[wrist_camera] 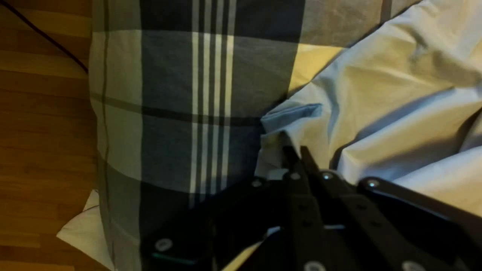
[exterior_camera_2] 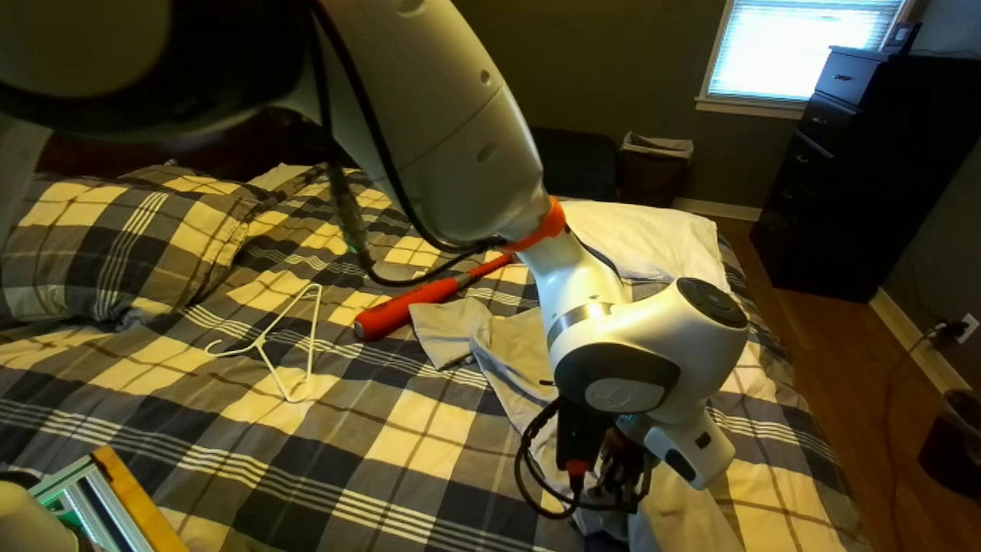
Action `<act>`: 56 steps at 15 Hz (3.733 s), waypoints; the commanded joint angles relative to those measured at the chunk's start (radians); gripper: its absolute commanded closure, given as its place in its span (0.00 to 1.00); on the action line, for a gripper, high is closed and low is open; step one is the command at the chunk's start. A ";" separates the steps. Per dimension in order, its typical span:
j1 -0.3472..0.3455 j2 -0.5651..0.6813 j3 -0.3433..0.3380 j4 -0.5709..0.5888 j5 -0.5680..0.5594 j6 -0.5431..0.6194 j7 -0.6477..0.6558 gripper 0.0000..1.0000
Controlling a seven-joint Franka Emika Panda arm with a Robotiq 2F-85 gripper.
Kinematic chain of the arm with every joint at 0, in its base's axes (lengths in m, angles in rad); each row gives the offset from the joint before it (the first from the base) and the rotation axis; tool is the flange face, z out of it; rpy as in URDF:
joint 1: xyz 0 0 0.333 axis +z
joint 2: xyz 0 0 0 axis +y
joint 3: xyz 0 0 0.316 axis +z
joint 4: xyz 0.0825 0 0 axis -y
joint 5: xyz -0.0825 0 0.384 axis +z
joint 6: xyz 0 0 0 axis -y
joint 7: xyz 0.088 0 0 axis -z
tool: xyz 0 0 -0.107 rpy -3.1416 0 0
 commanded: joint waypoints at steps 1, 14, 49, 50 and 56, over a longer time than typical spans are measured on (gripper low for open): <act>-0.058 -0.230 0.023 -0.246 0.076 0.094 -0.136 1.00; -0.050 -0.297 -0.059 -0.305 -0.043 -0.003 -0.148 1.00; 0.256 0.177 0.138 0.262 -0.397 -0.103 -0.242 0.00; 0.286 0.172 0.139 0.247 -0.430 -0.090 -0.238 0.00; 0.412 0.154 0.145 0.193 -0.612 -0.047 -0.261 0.00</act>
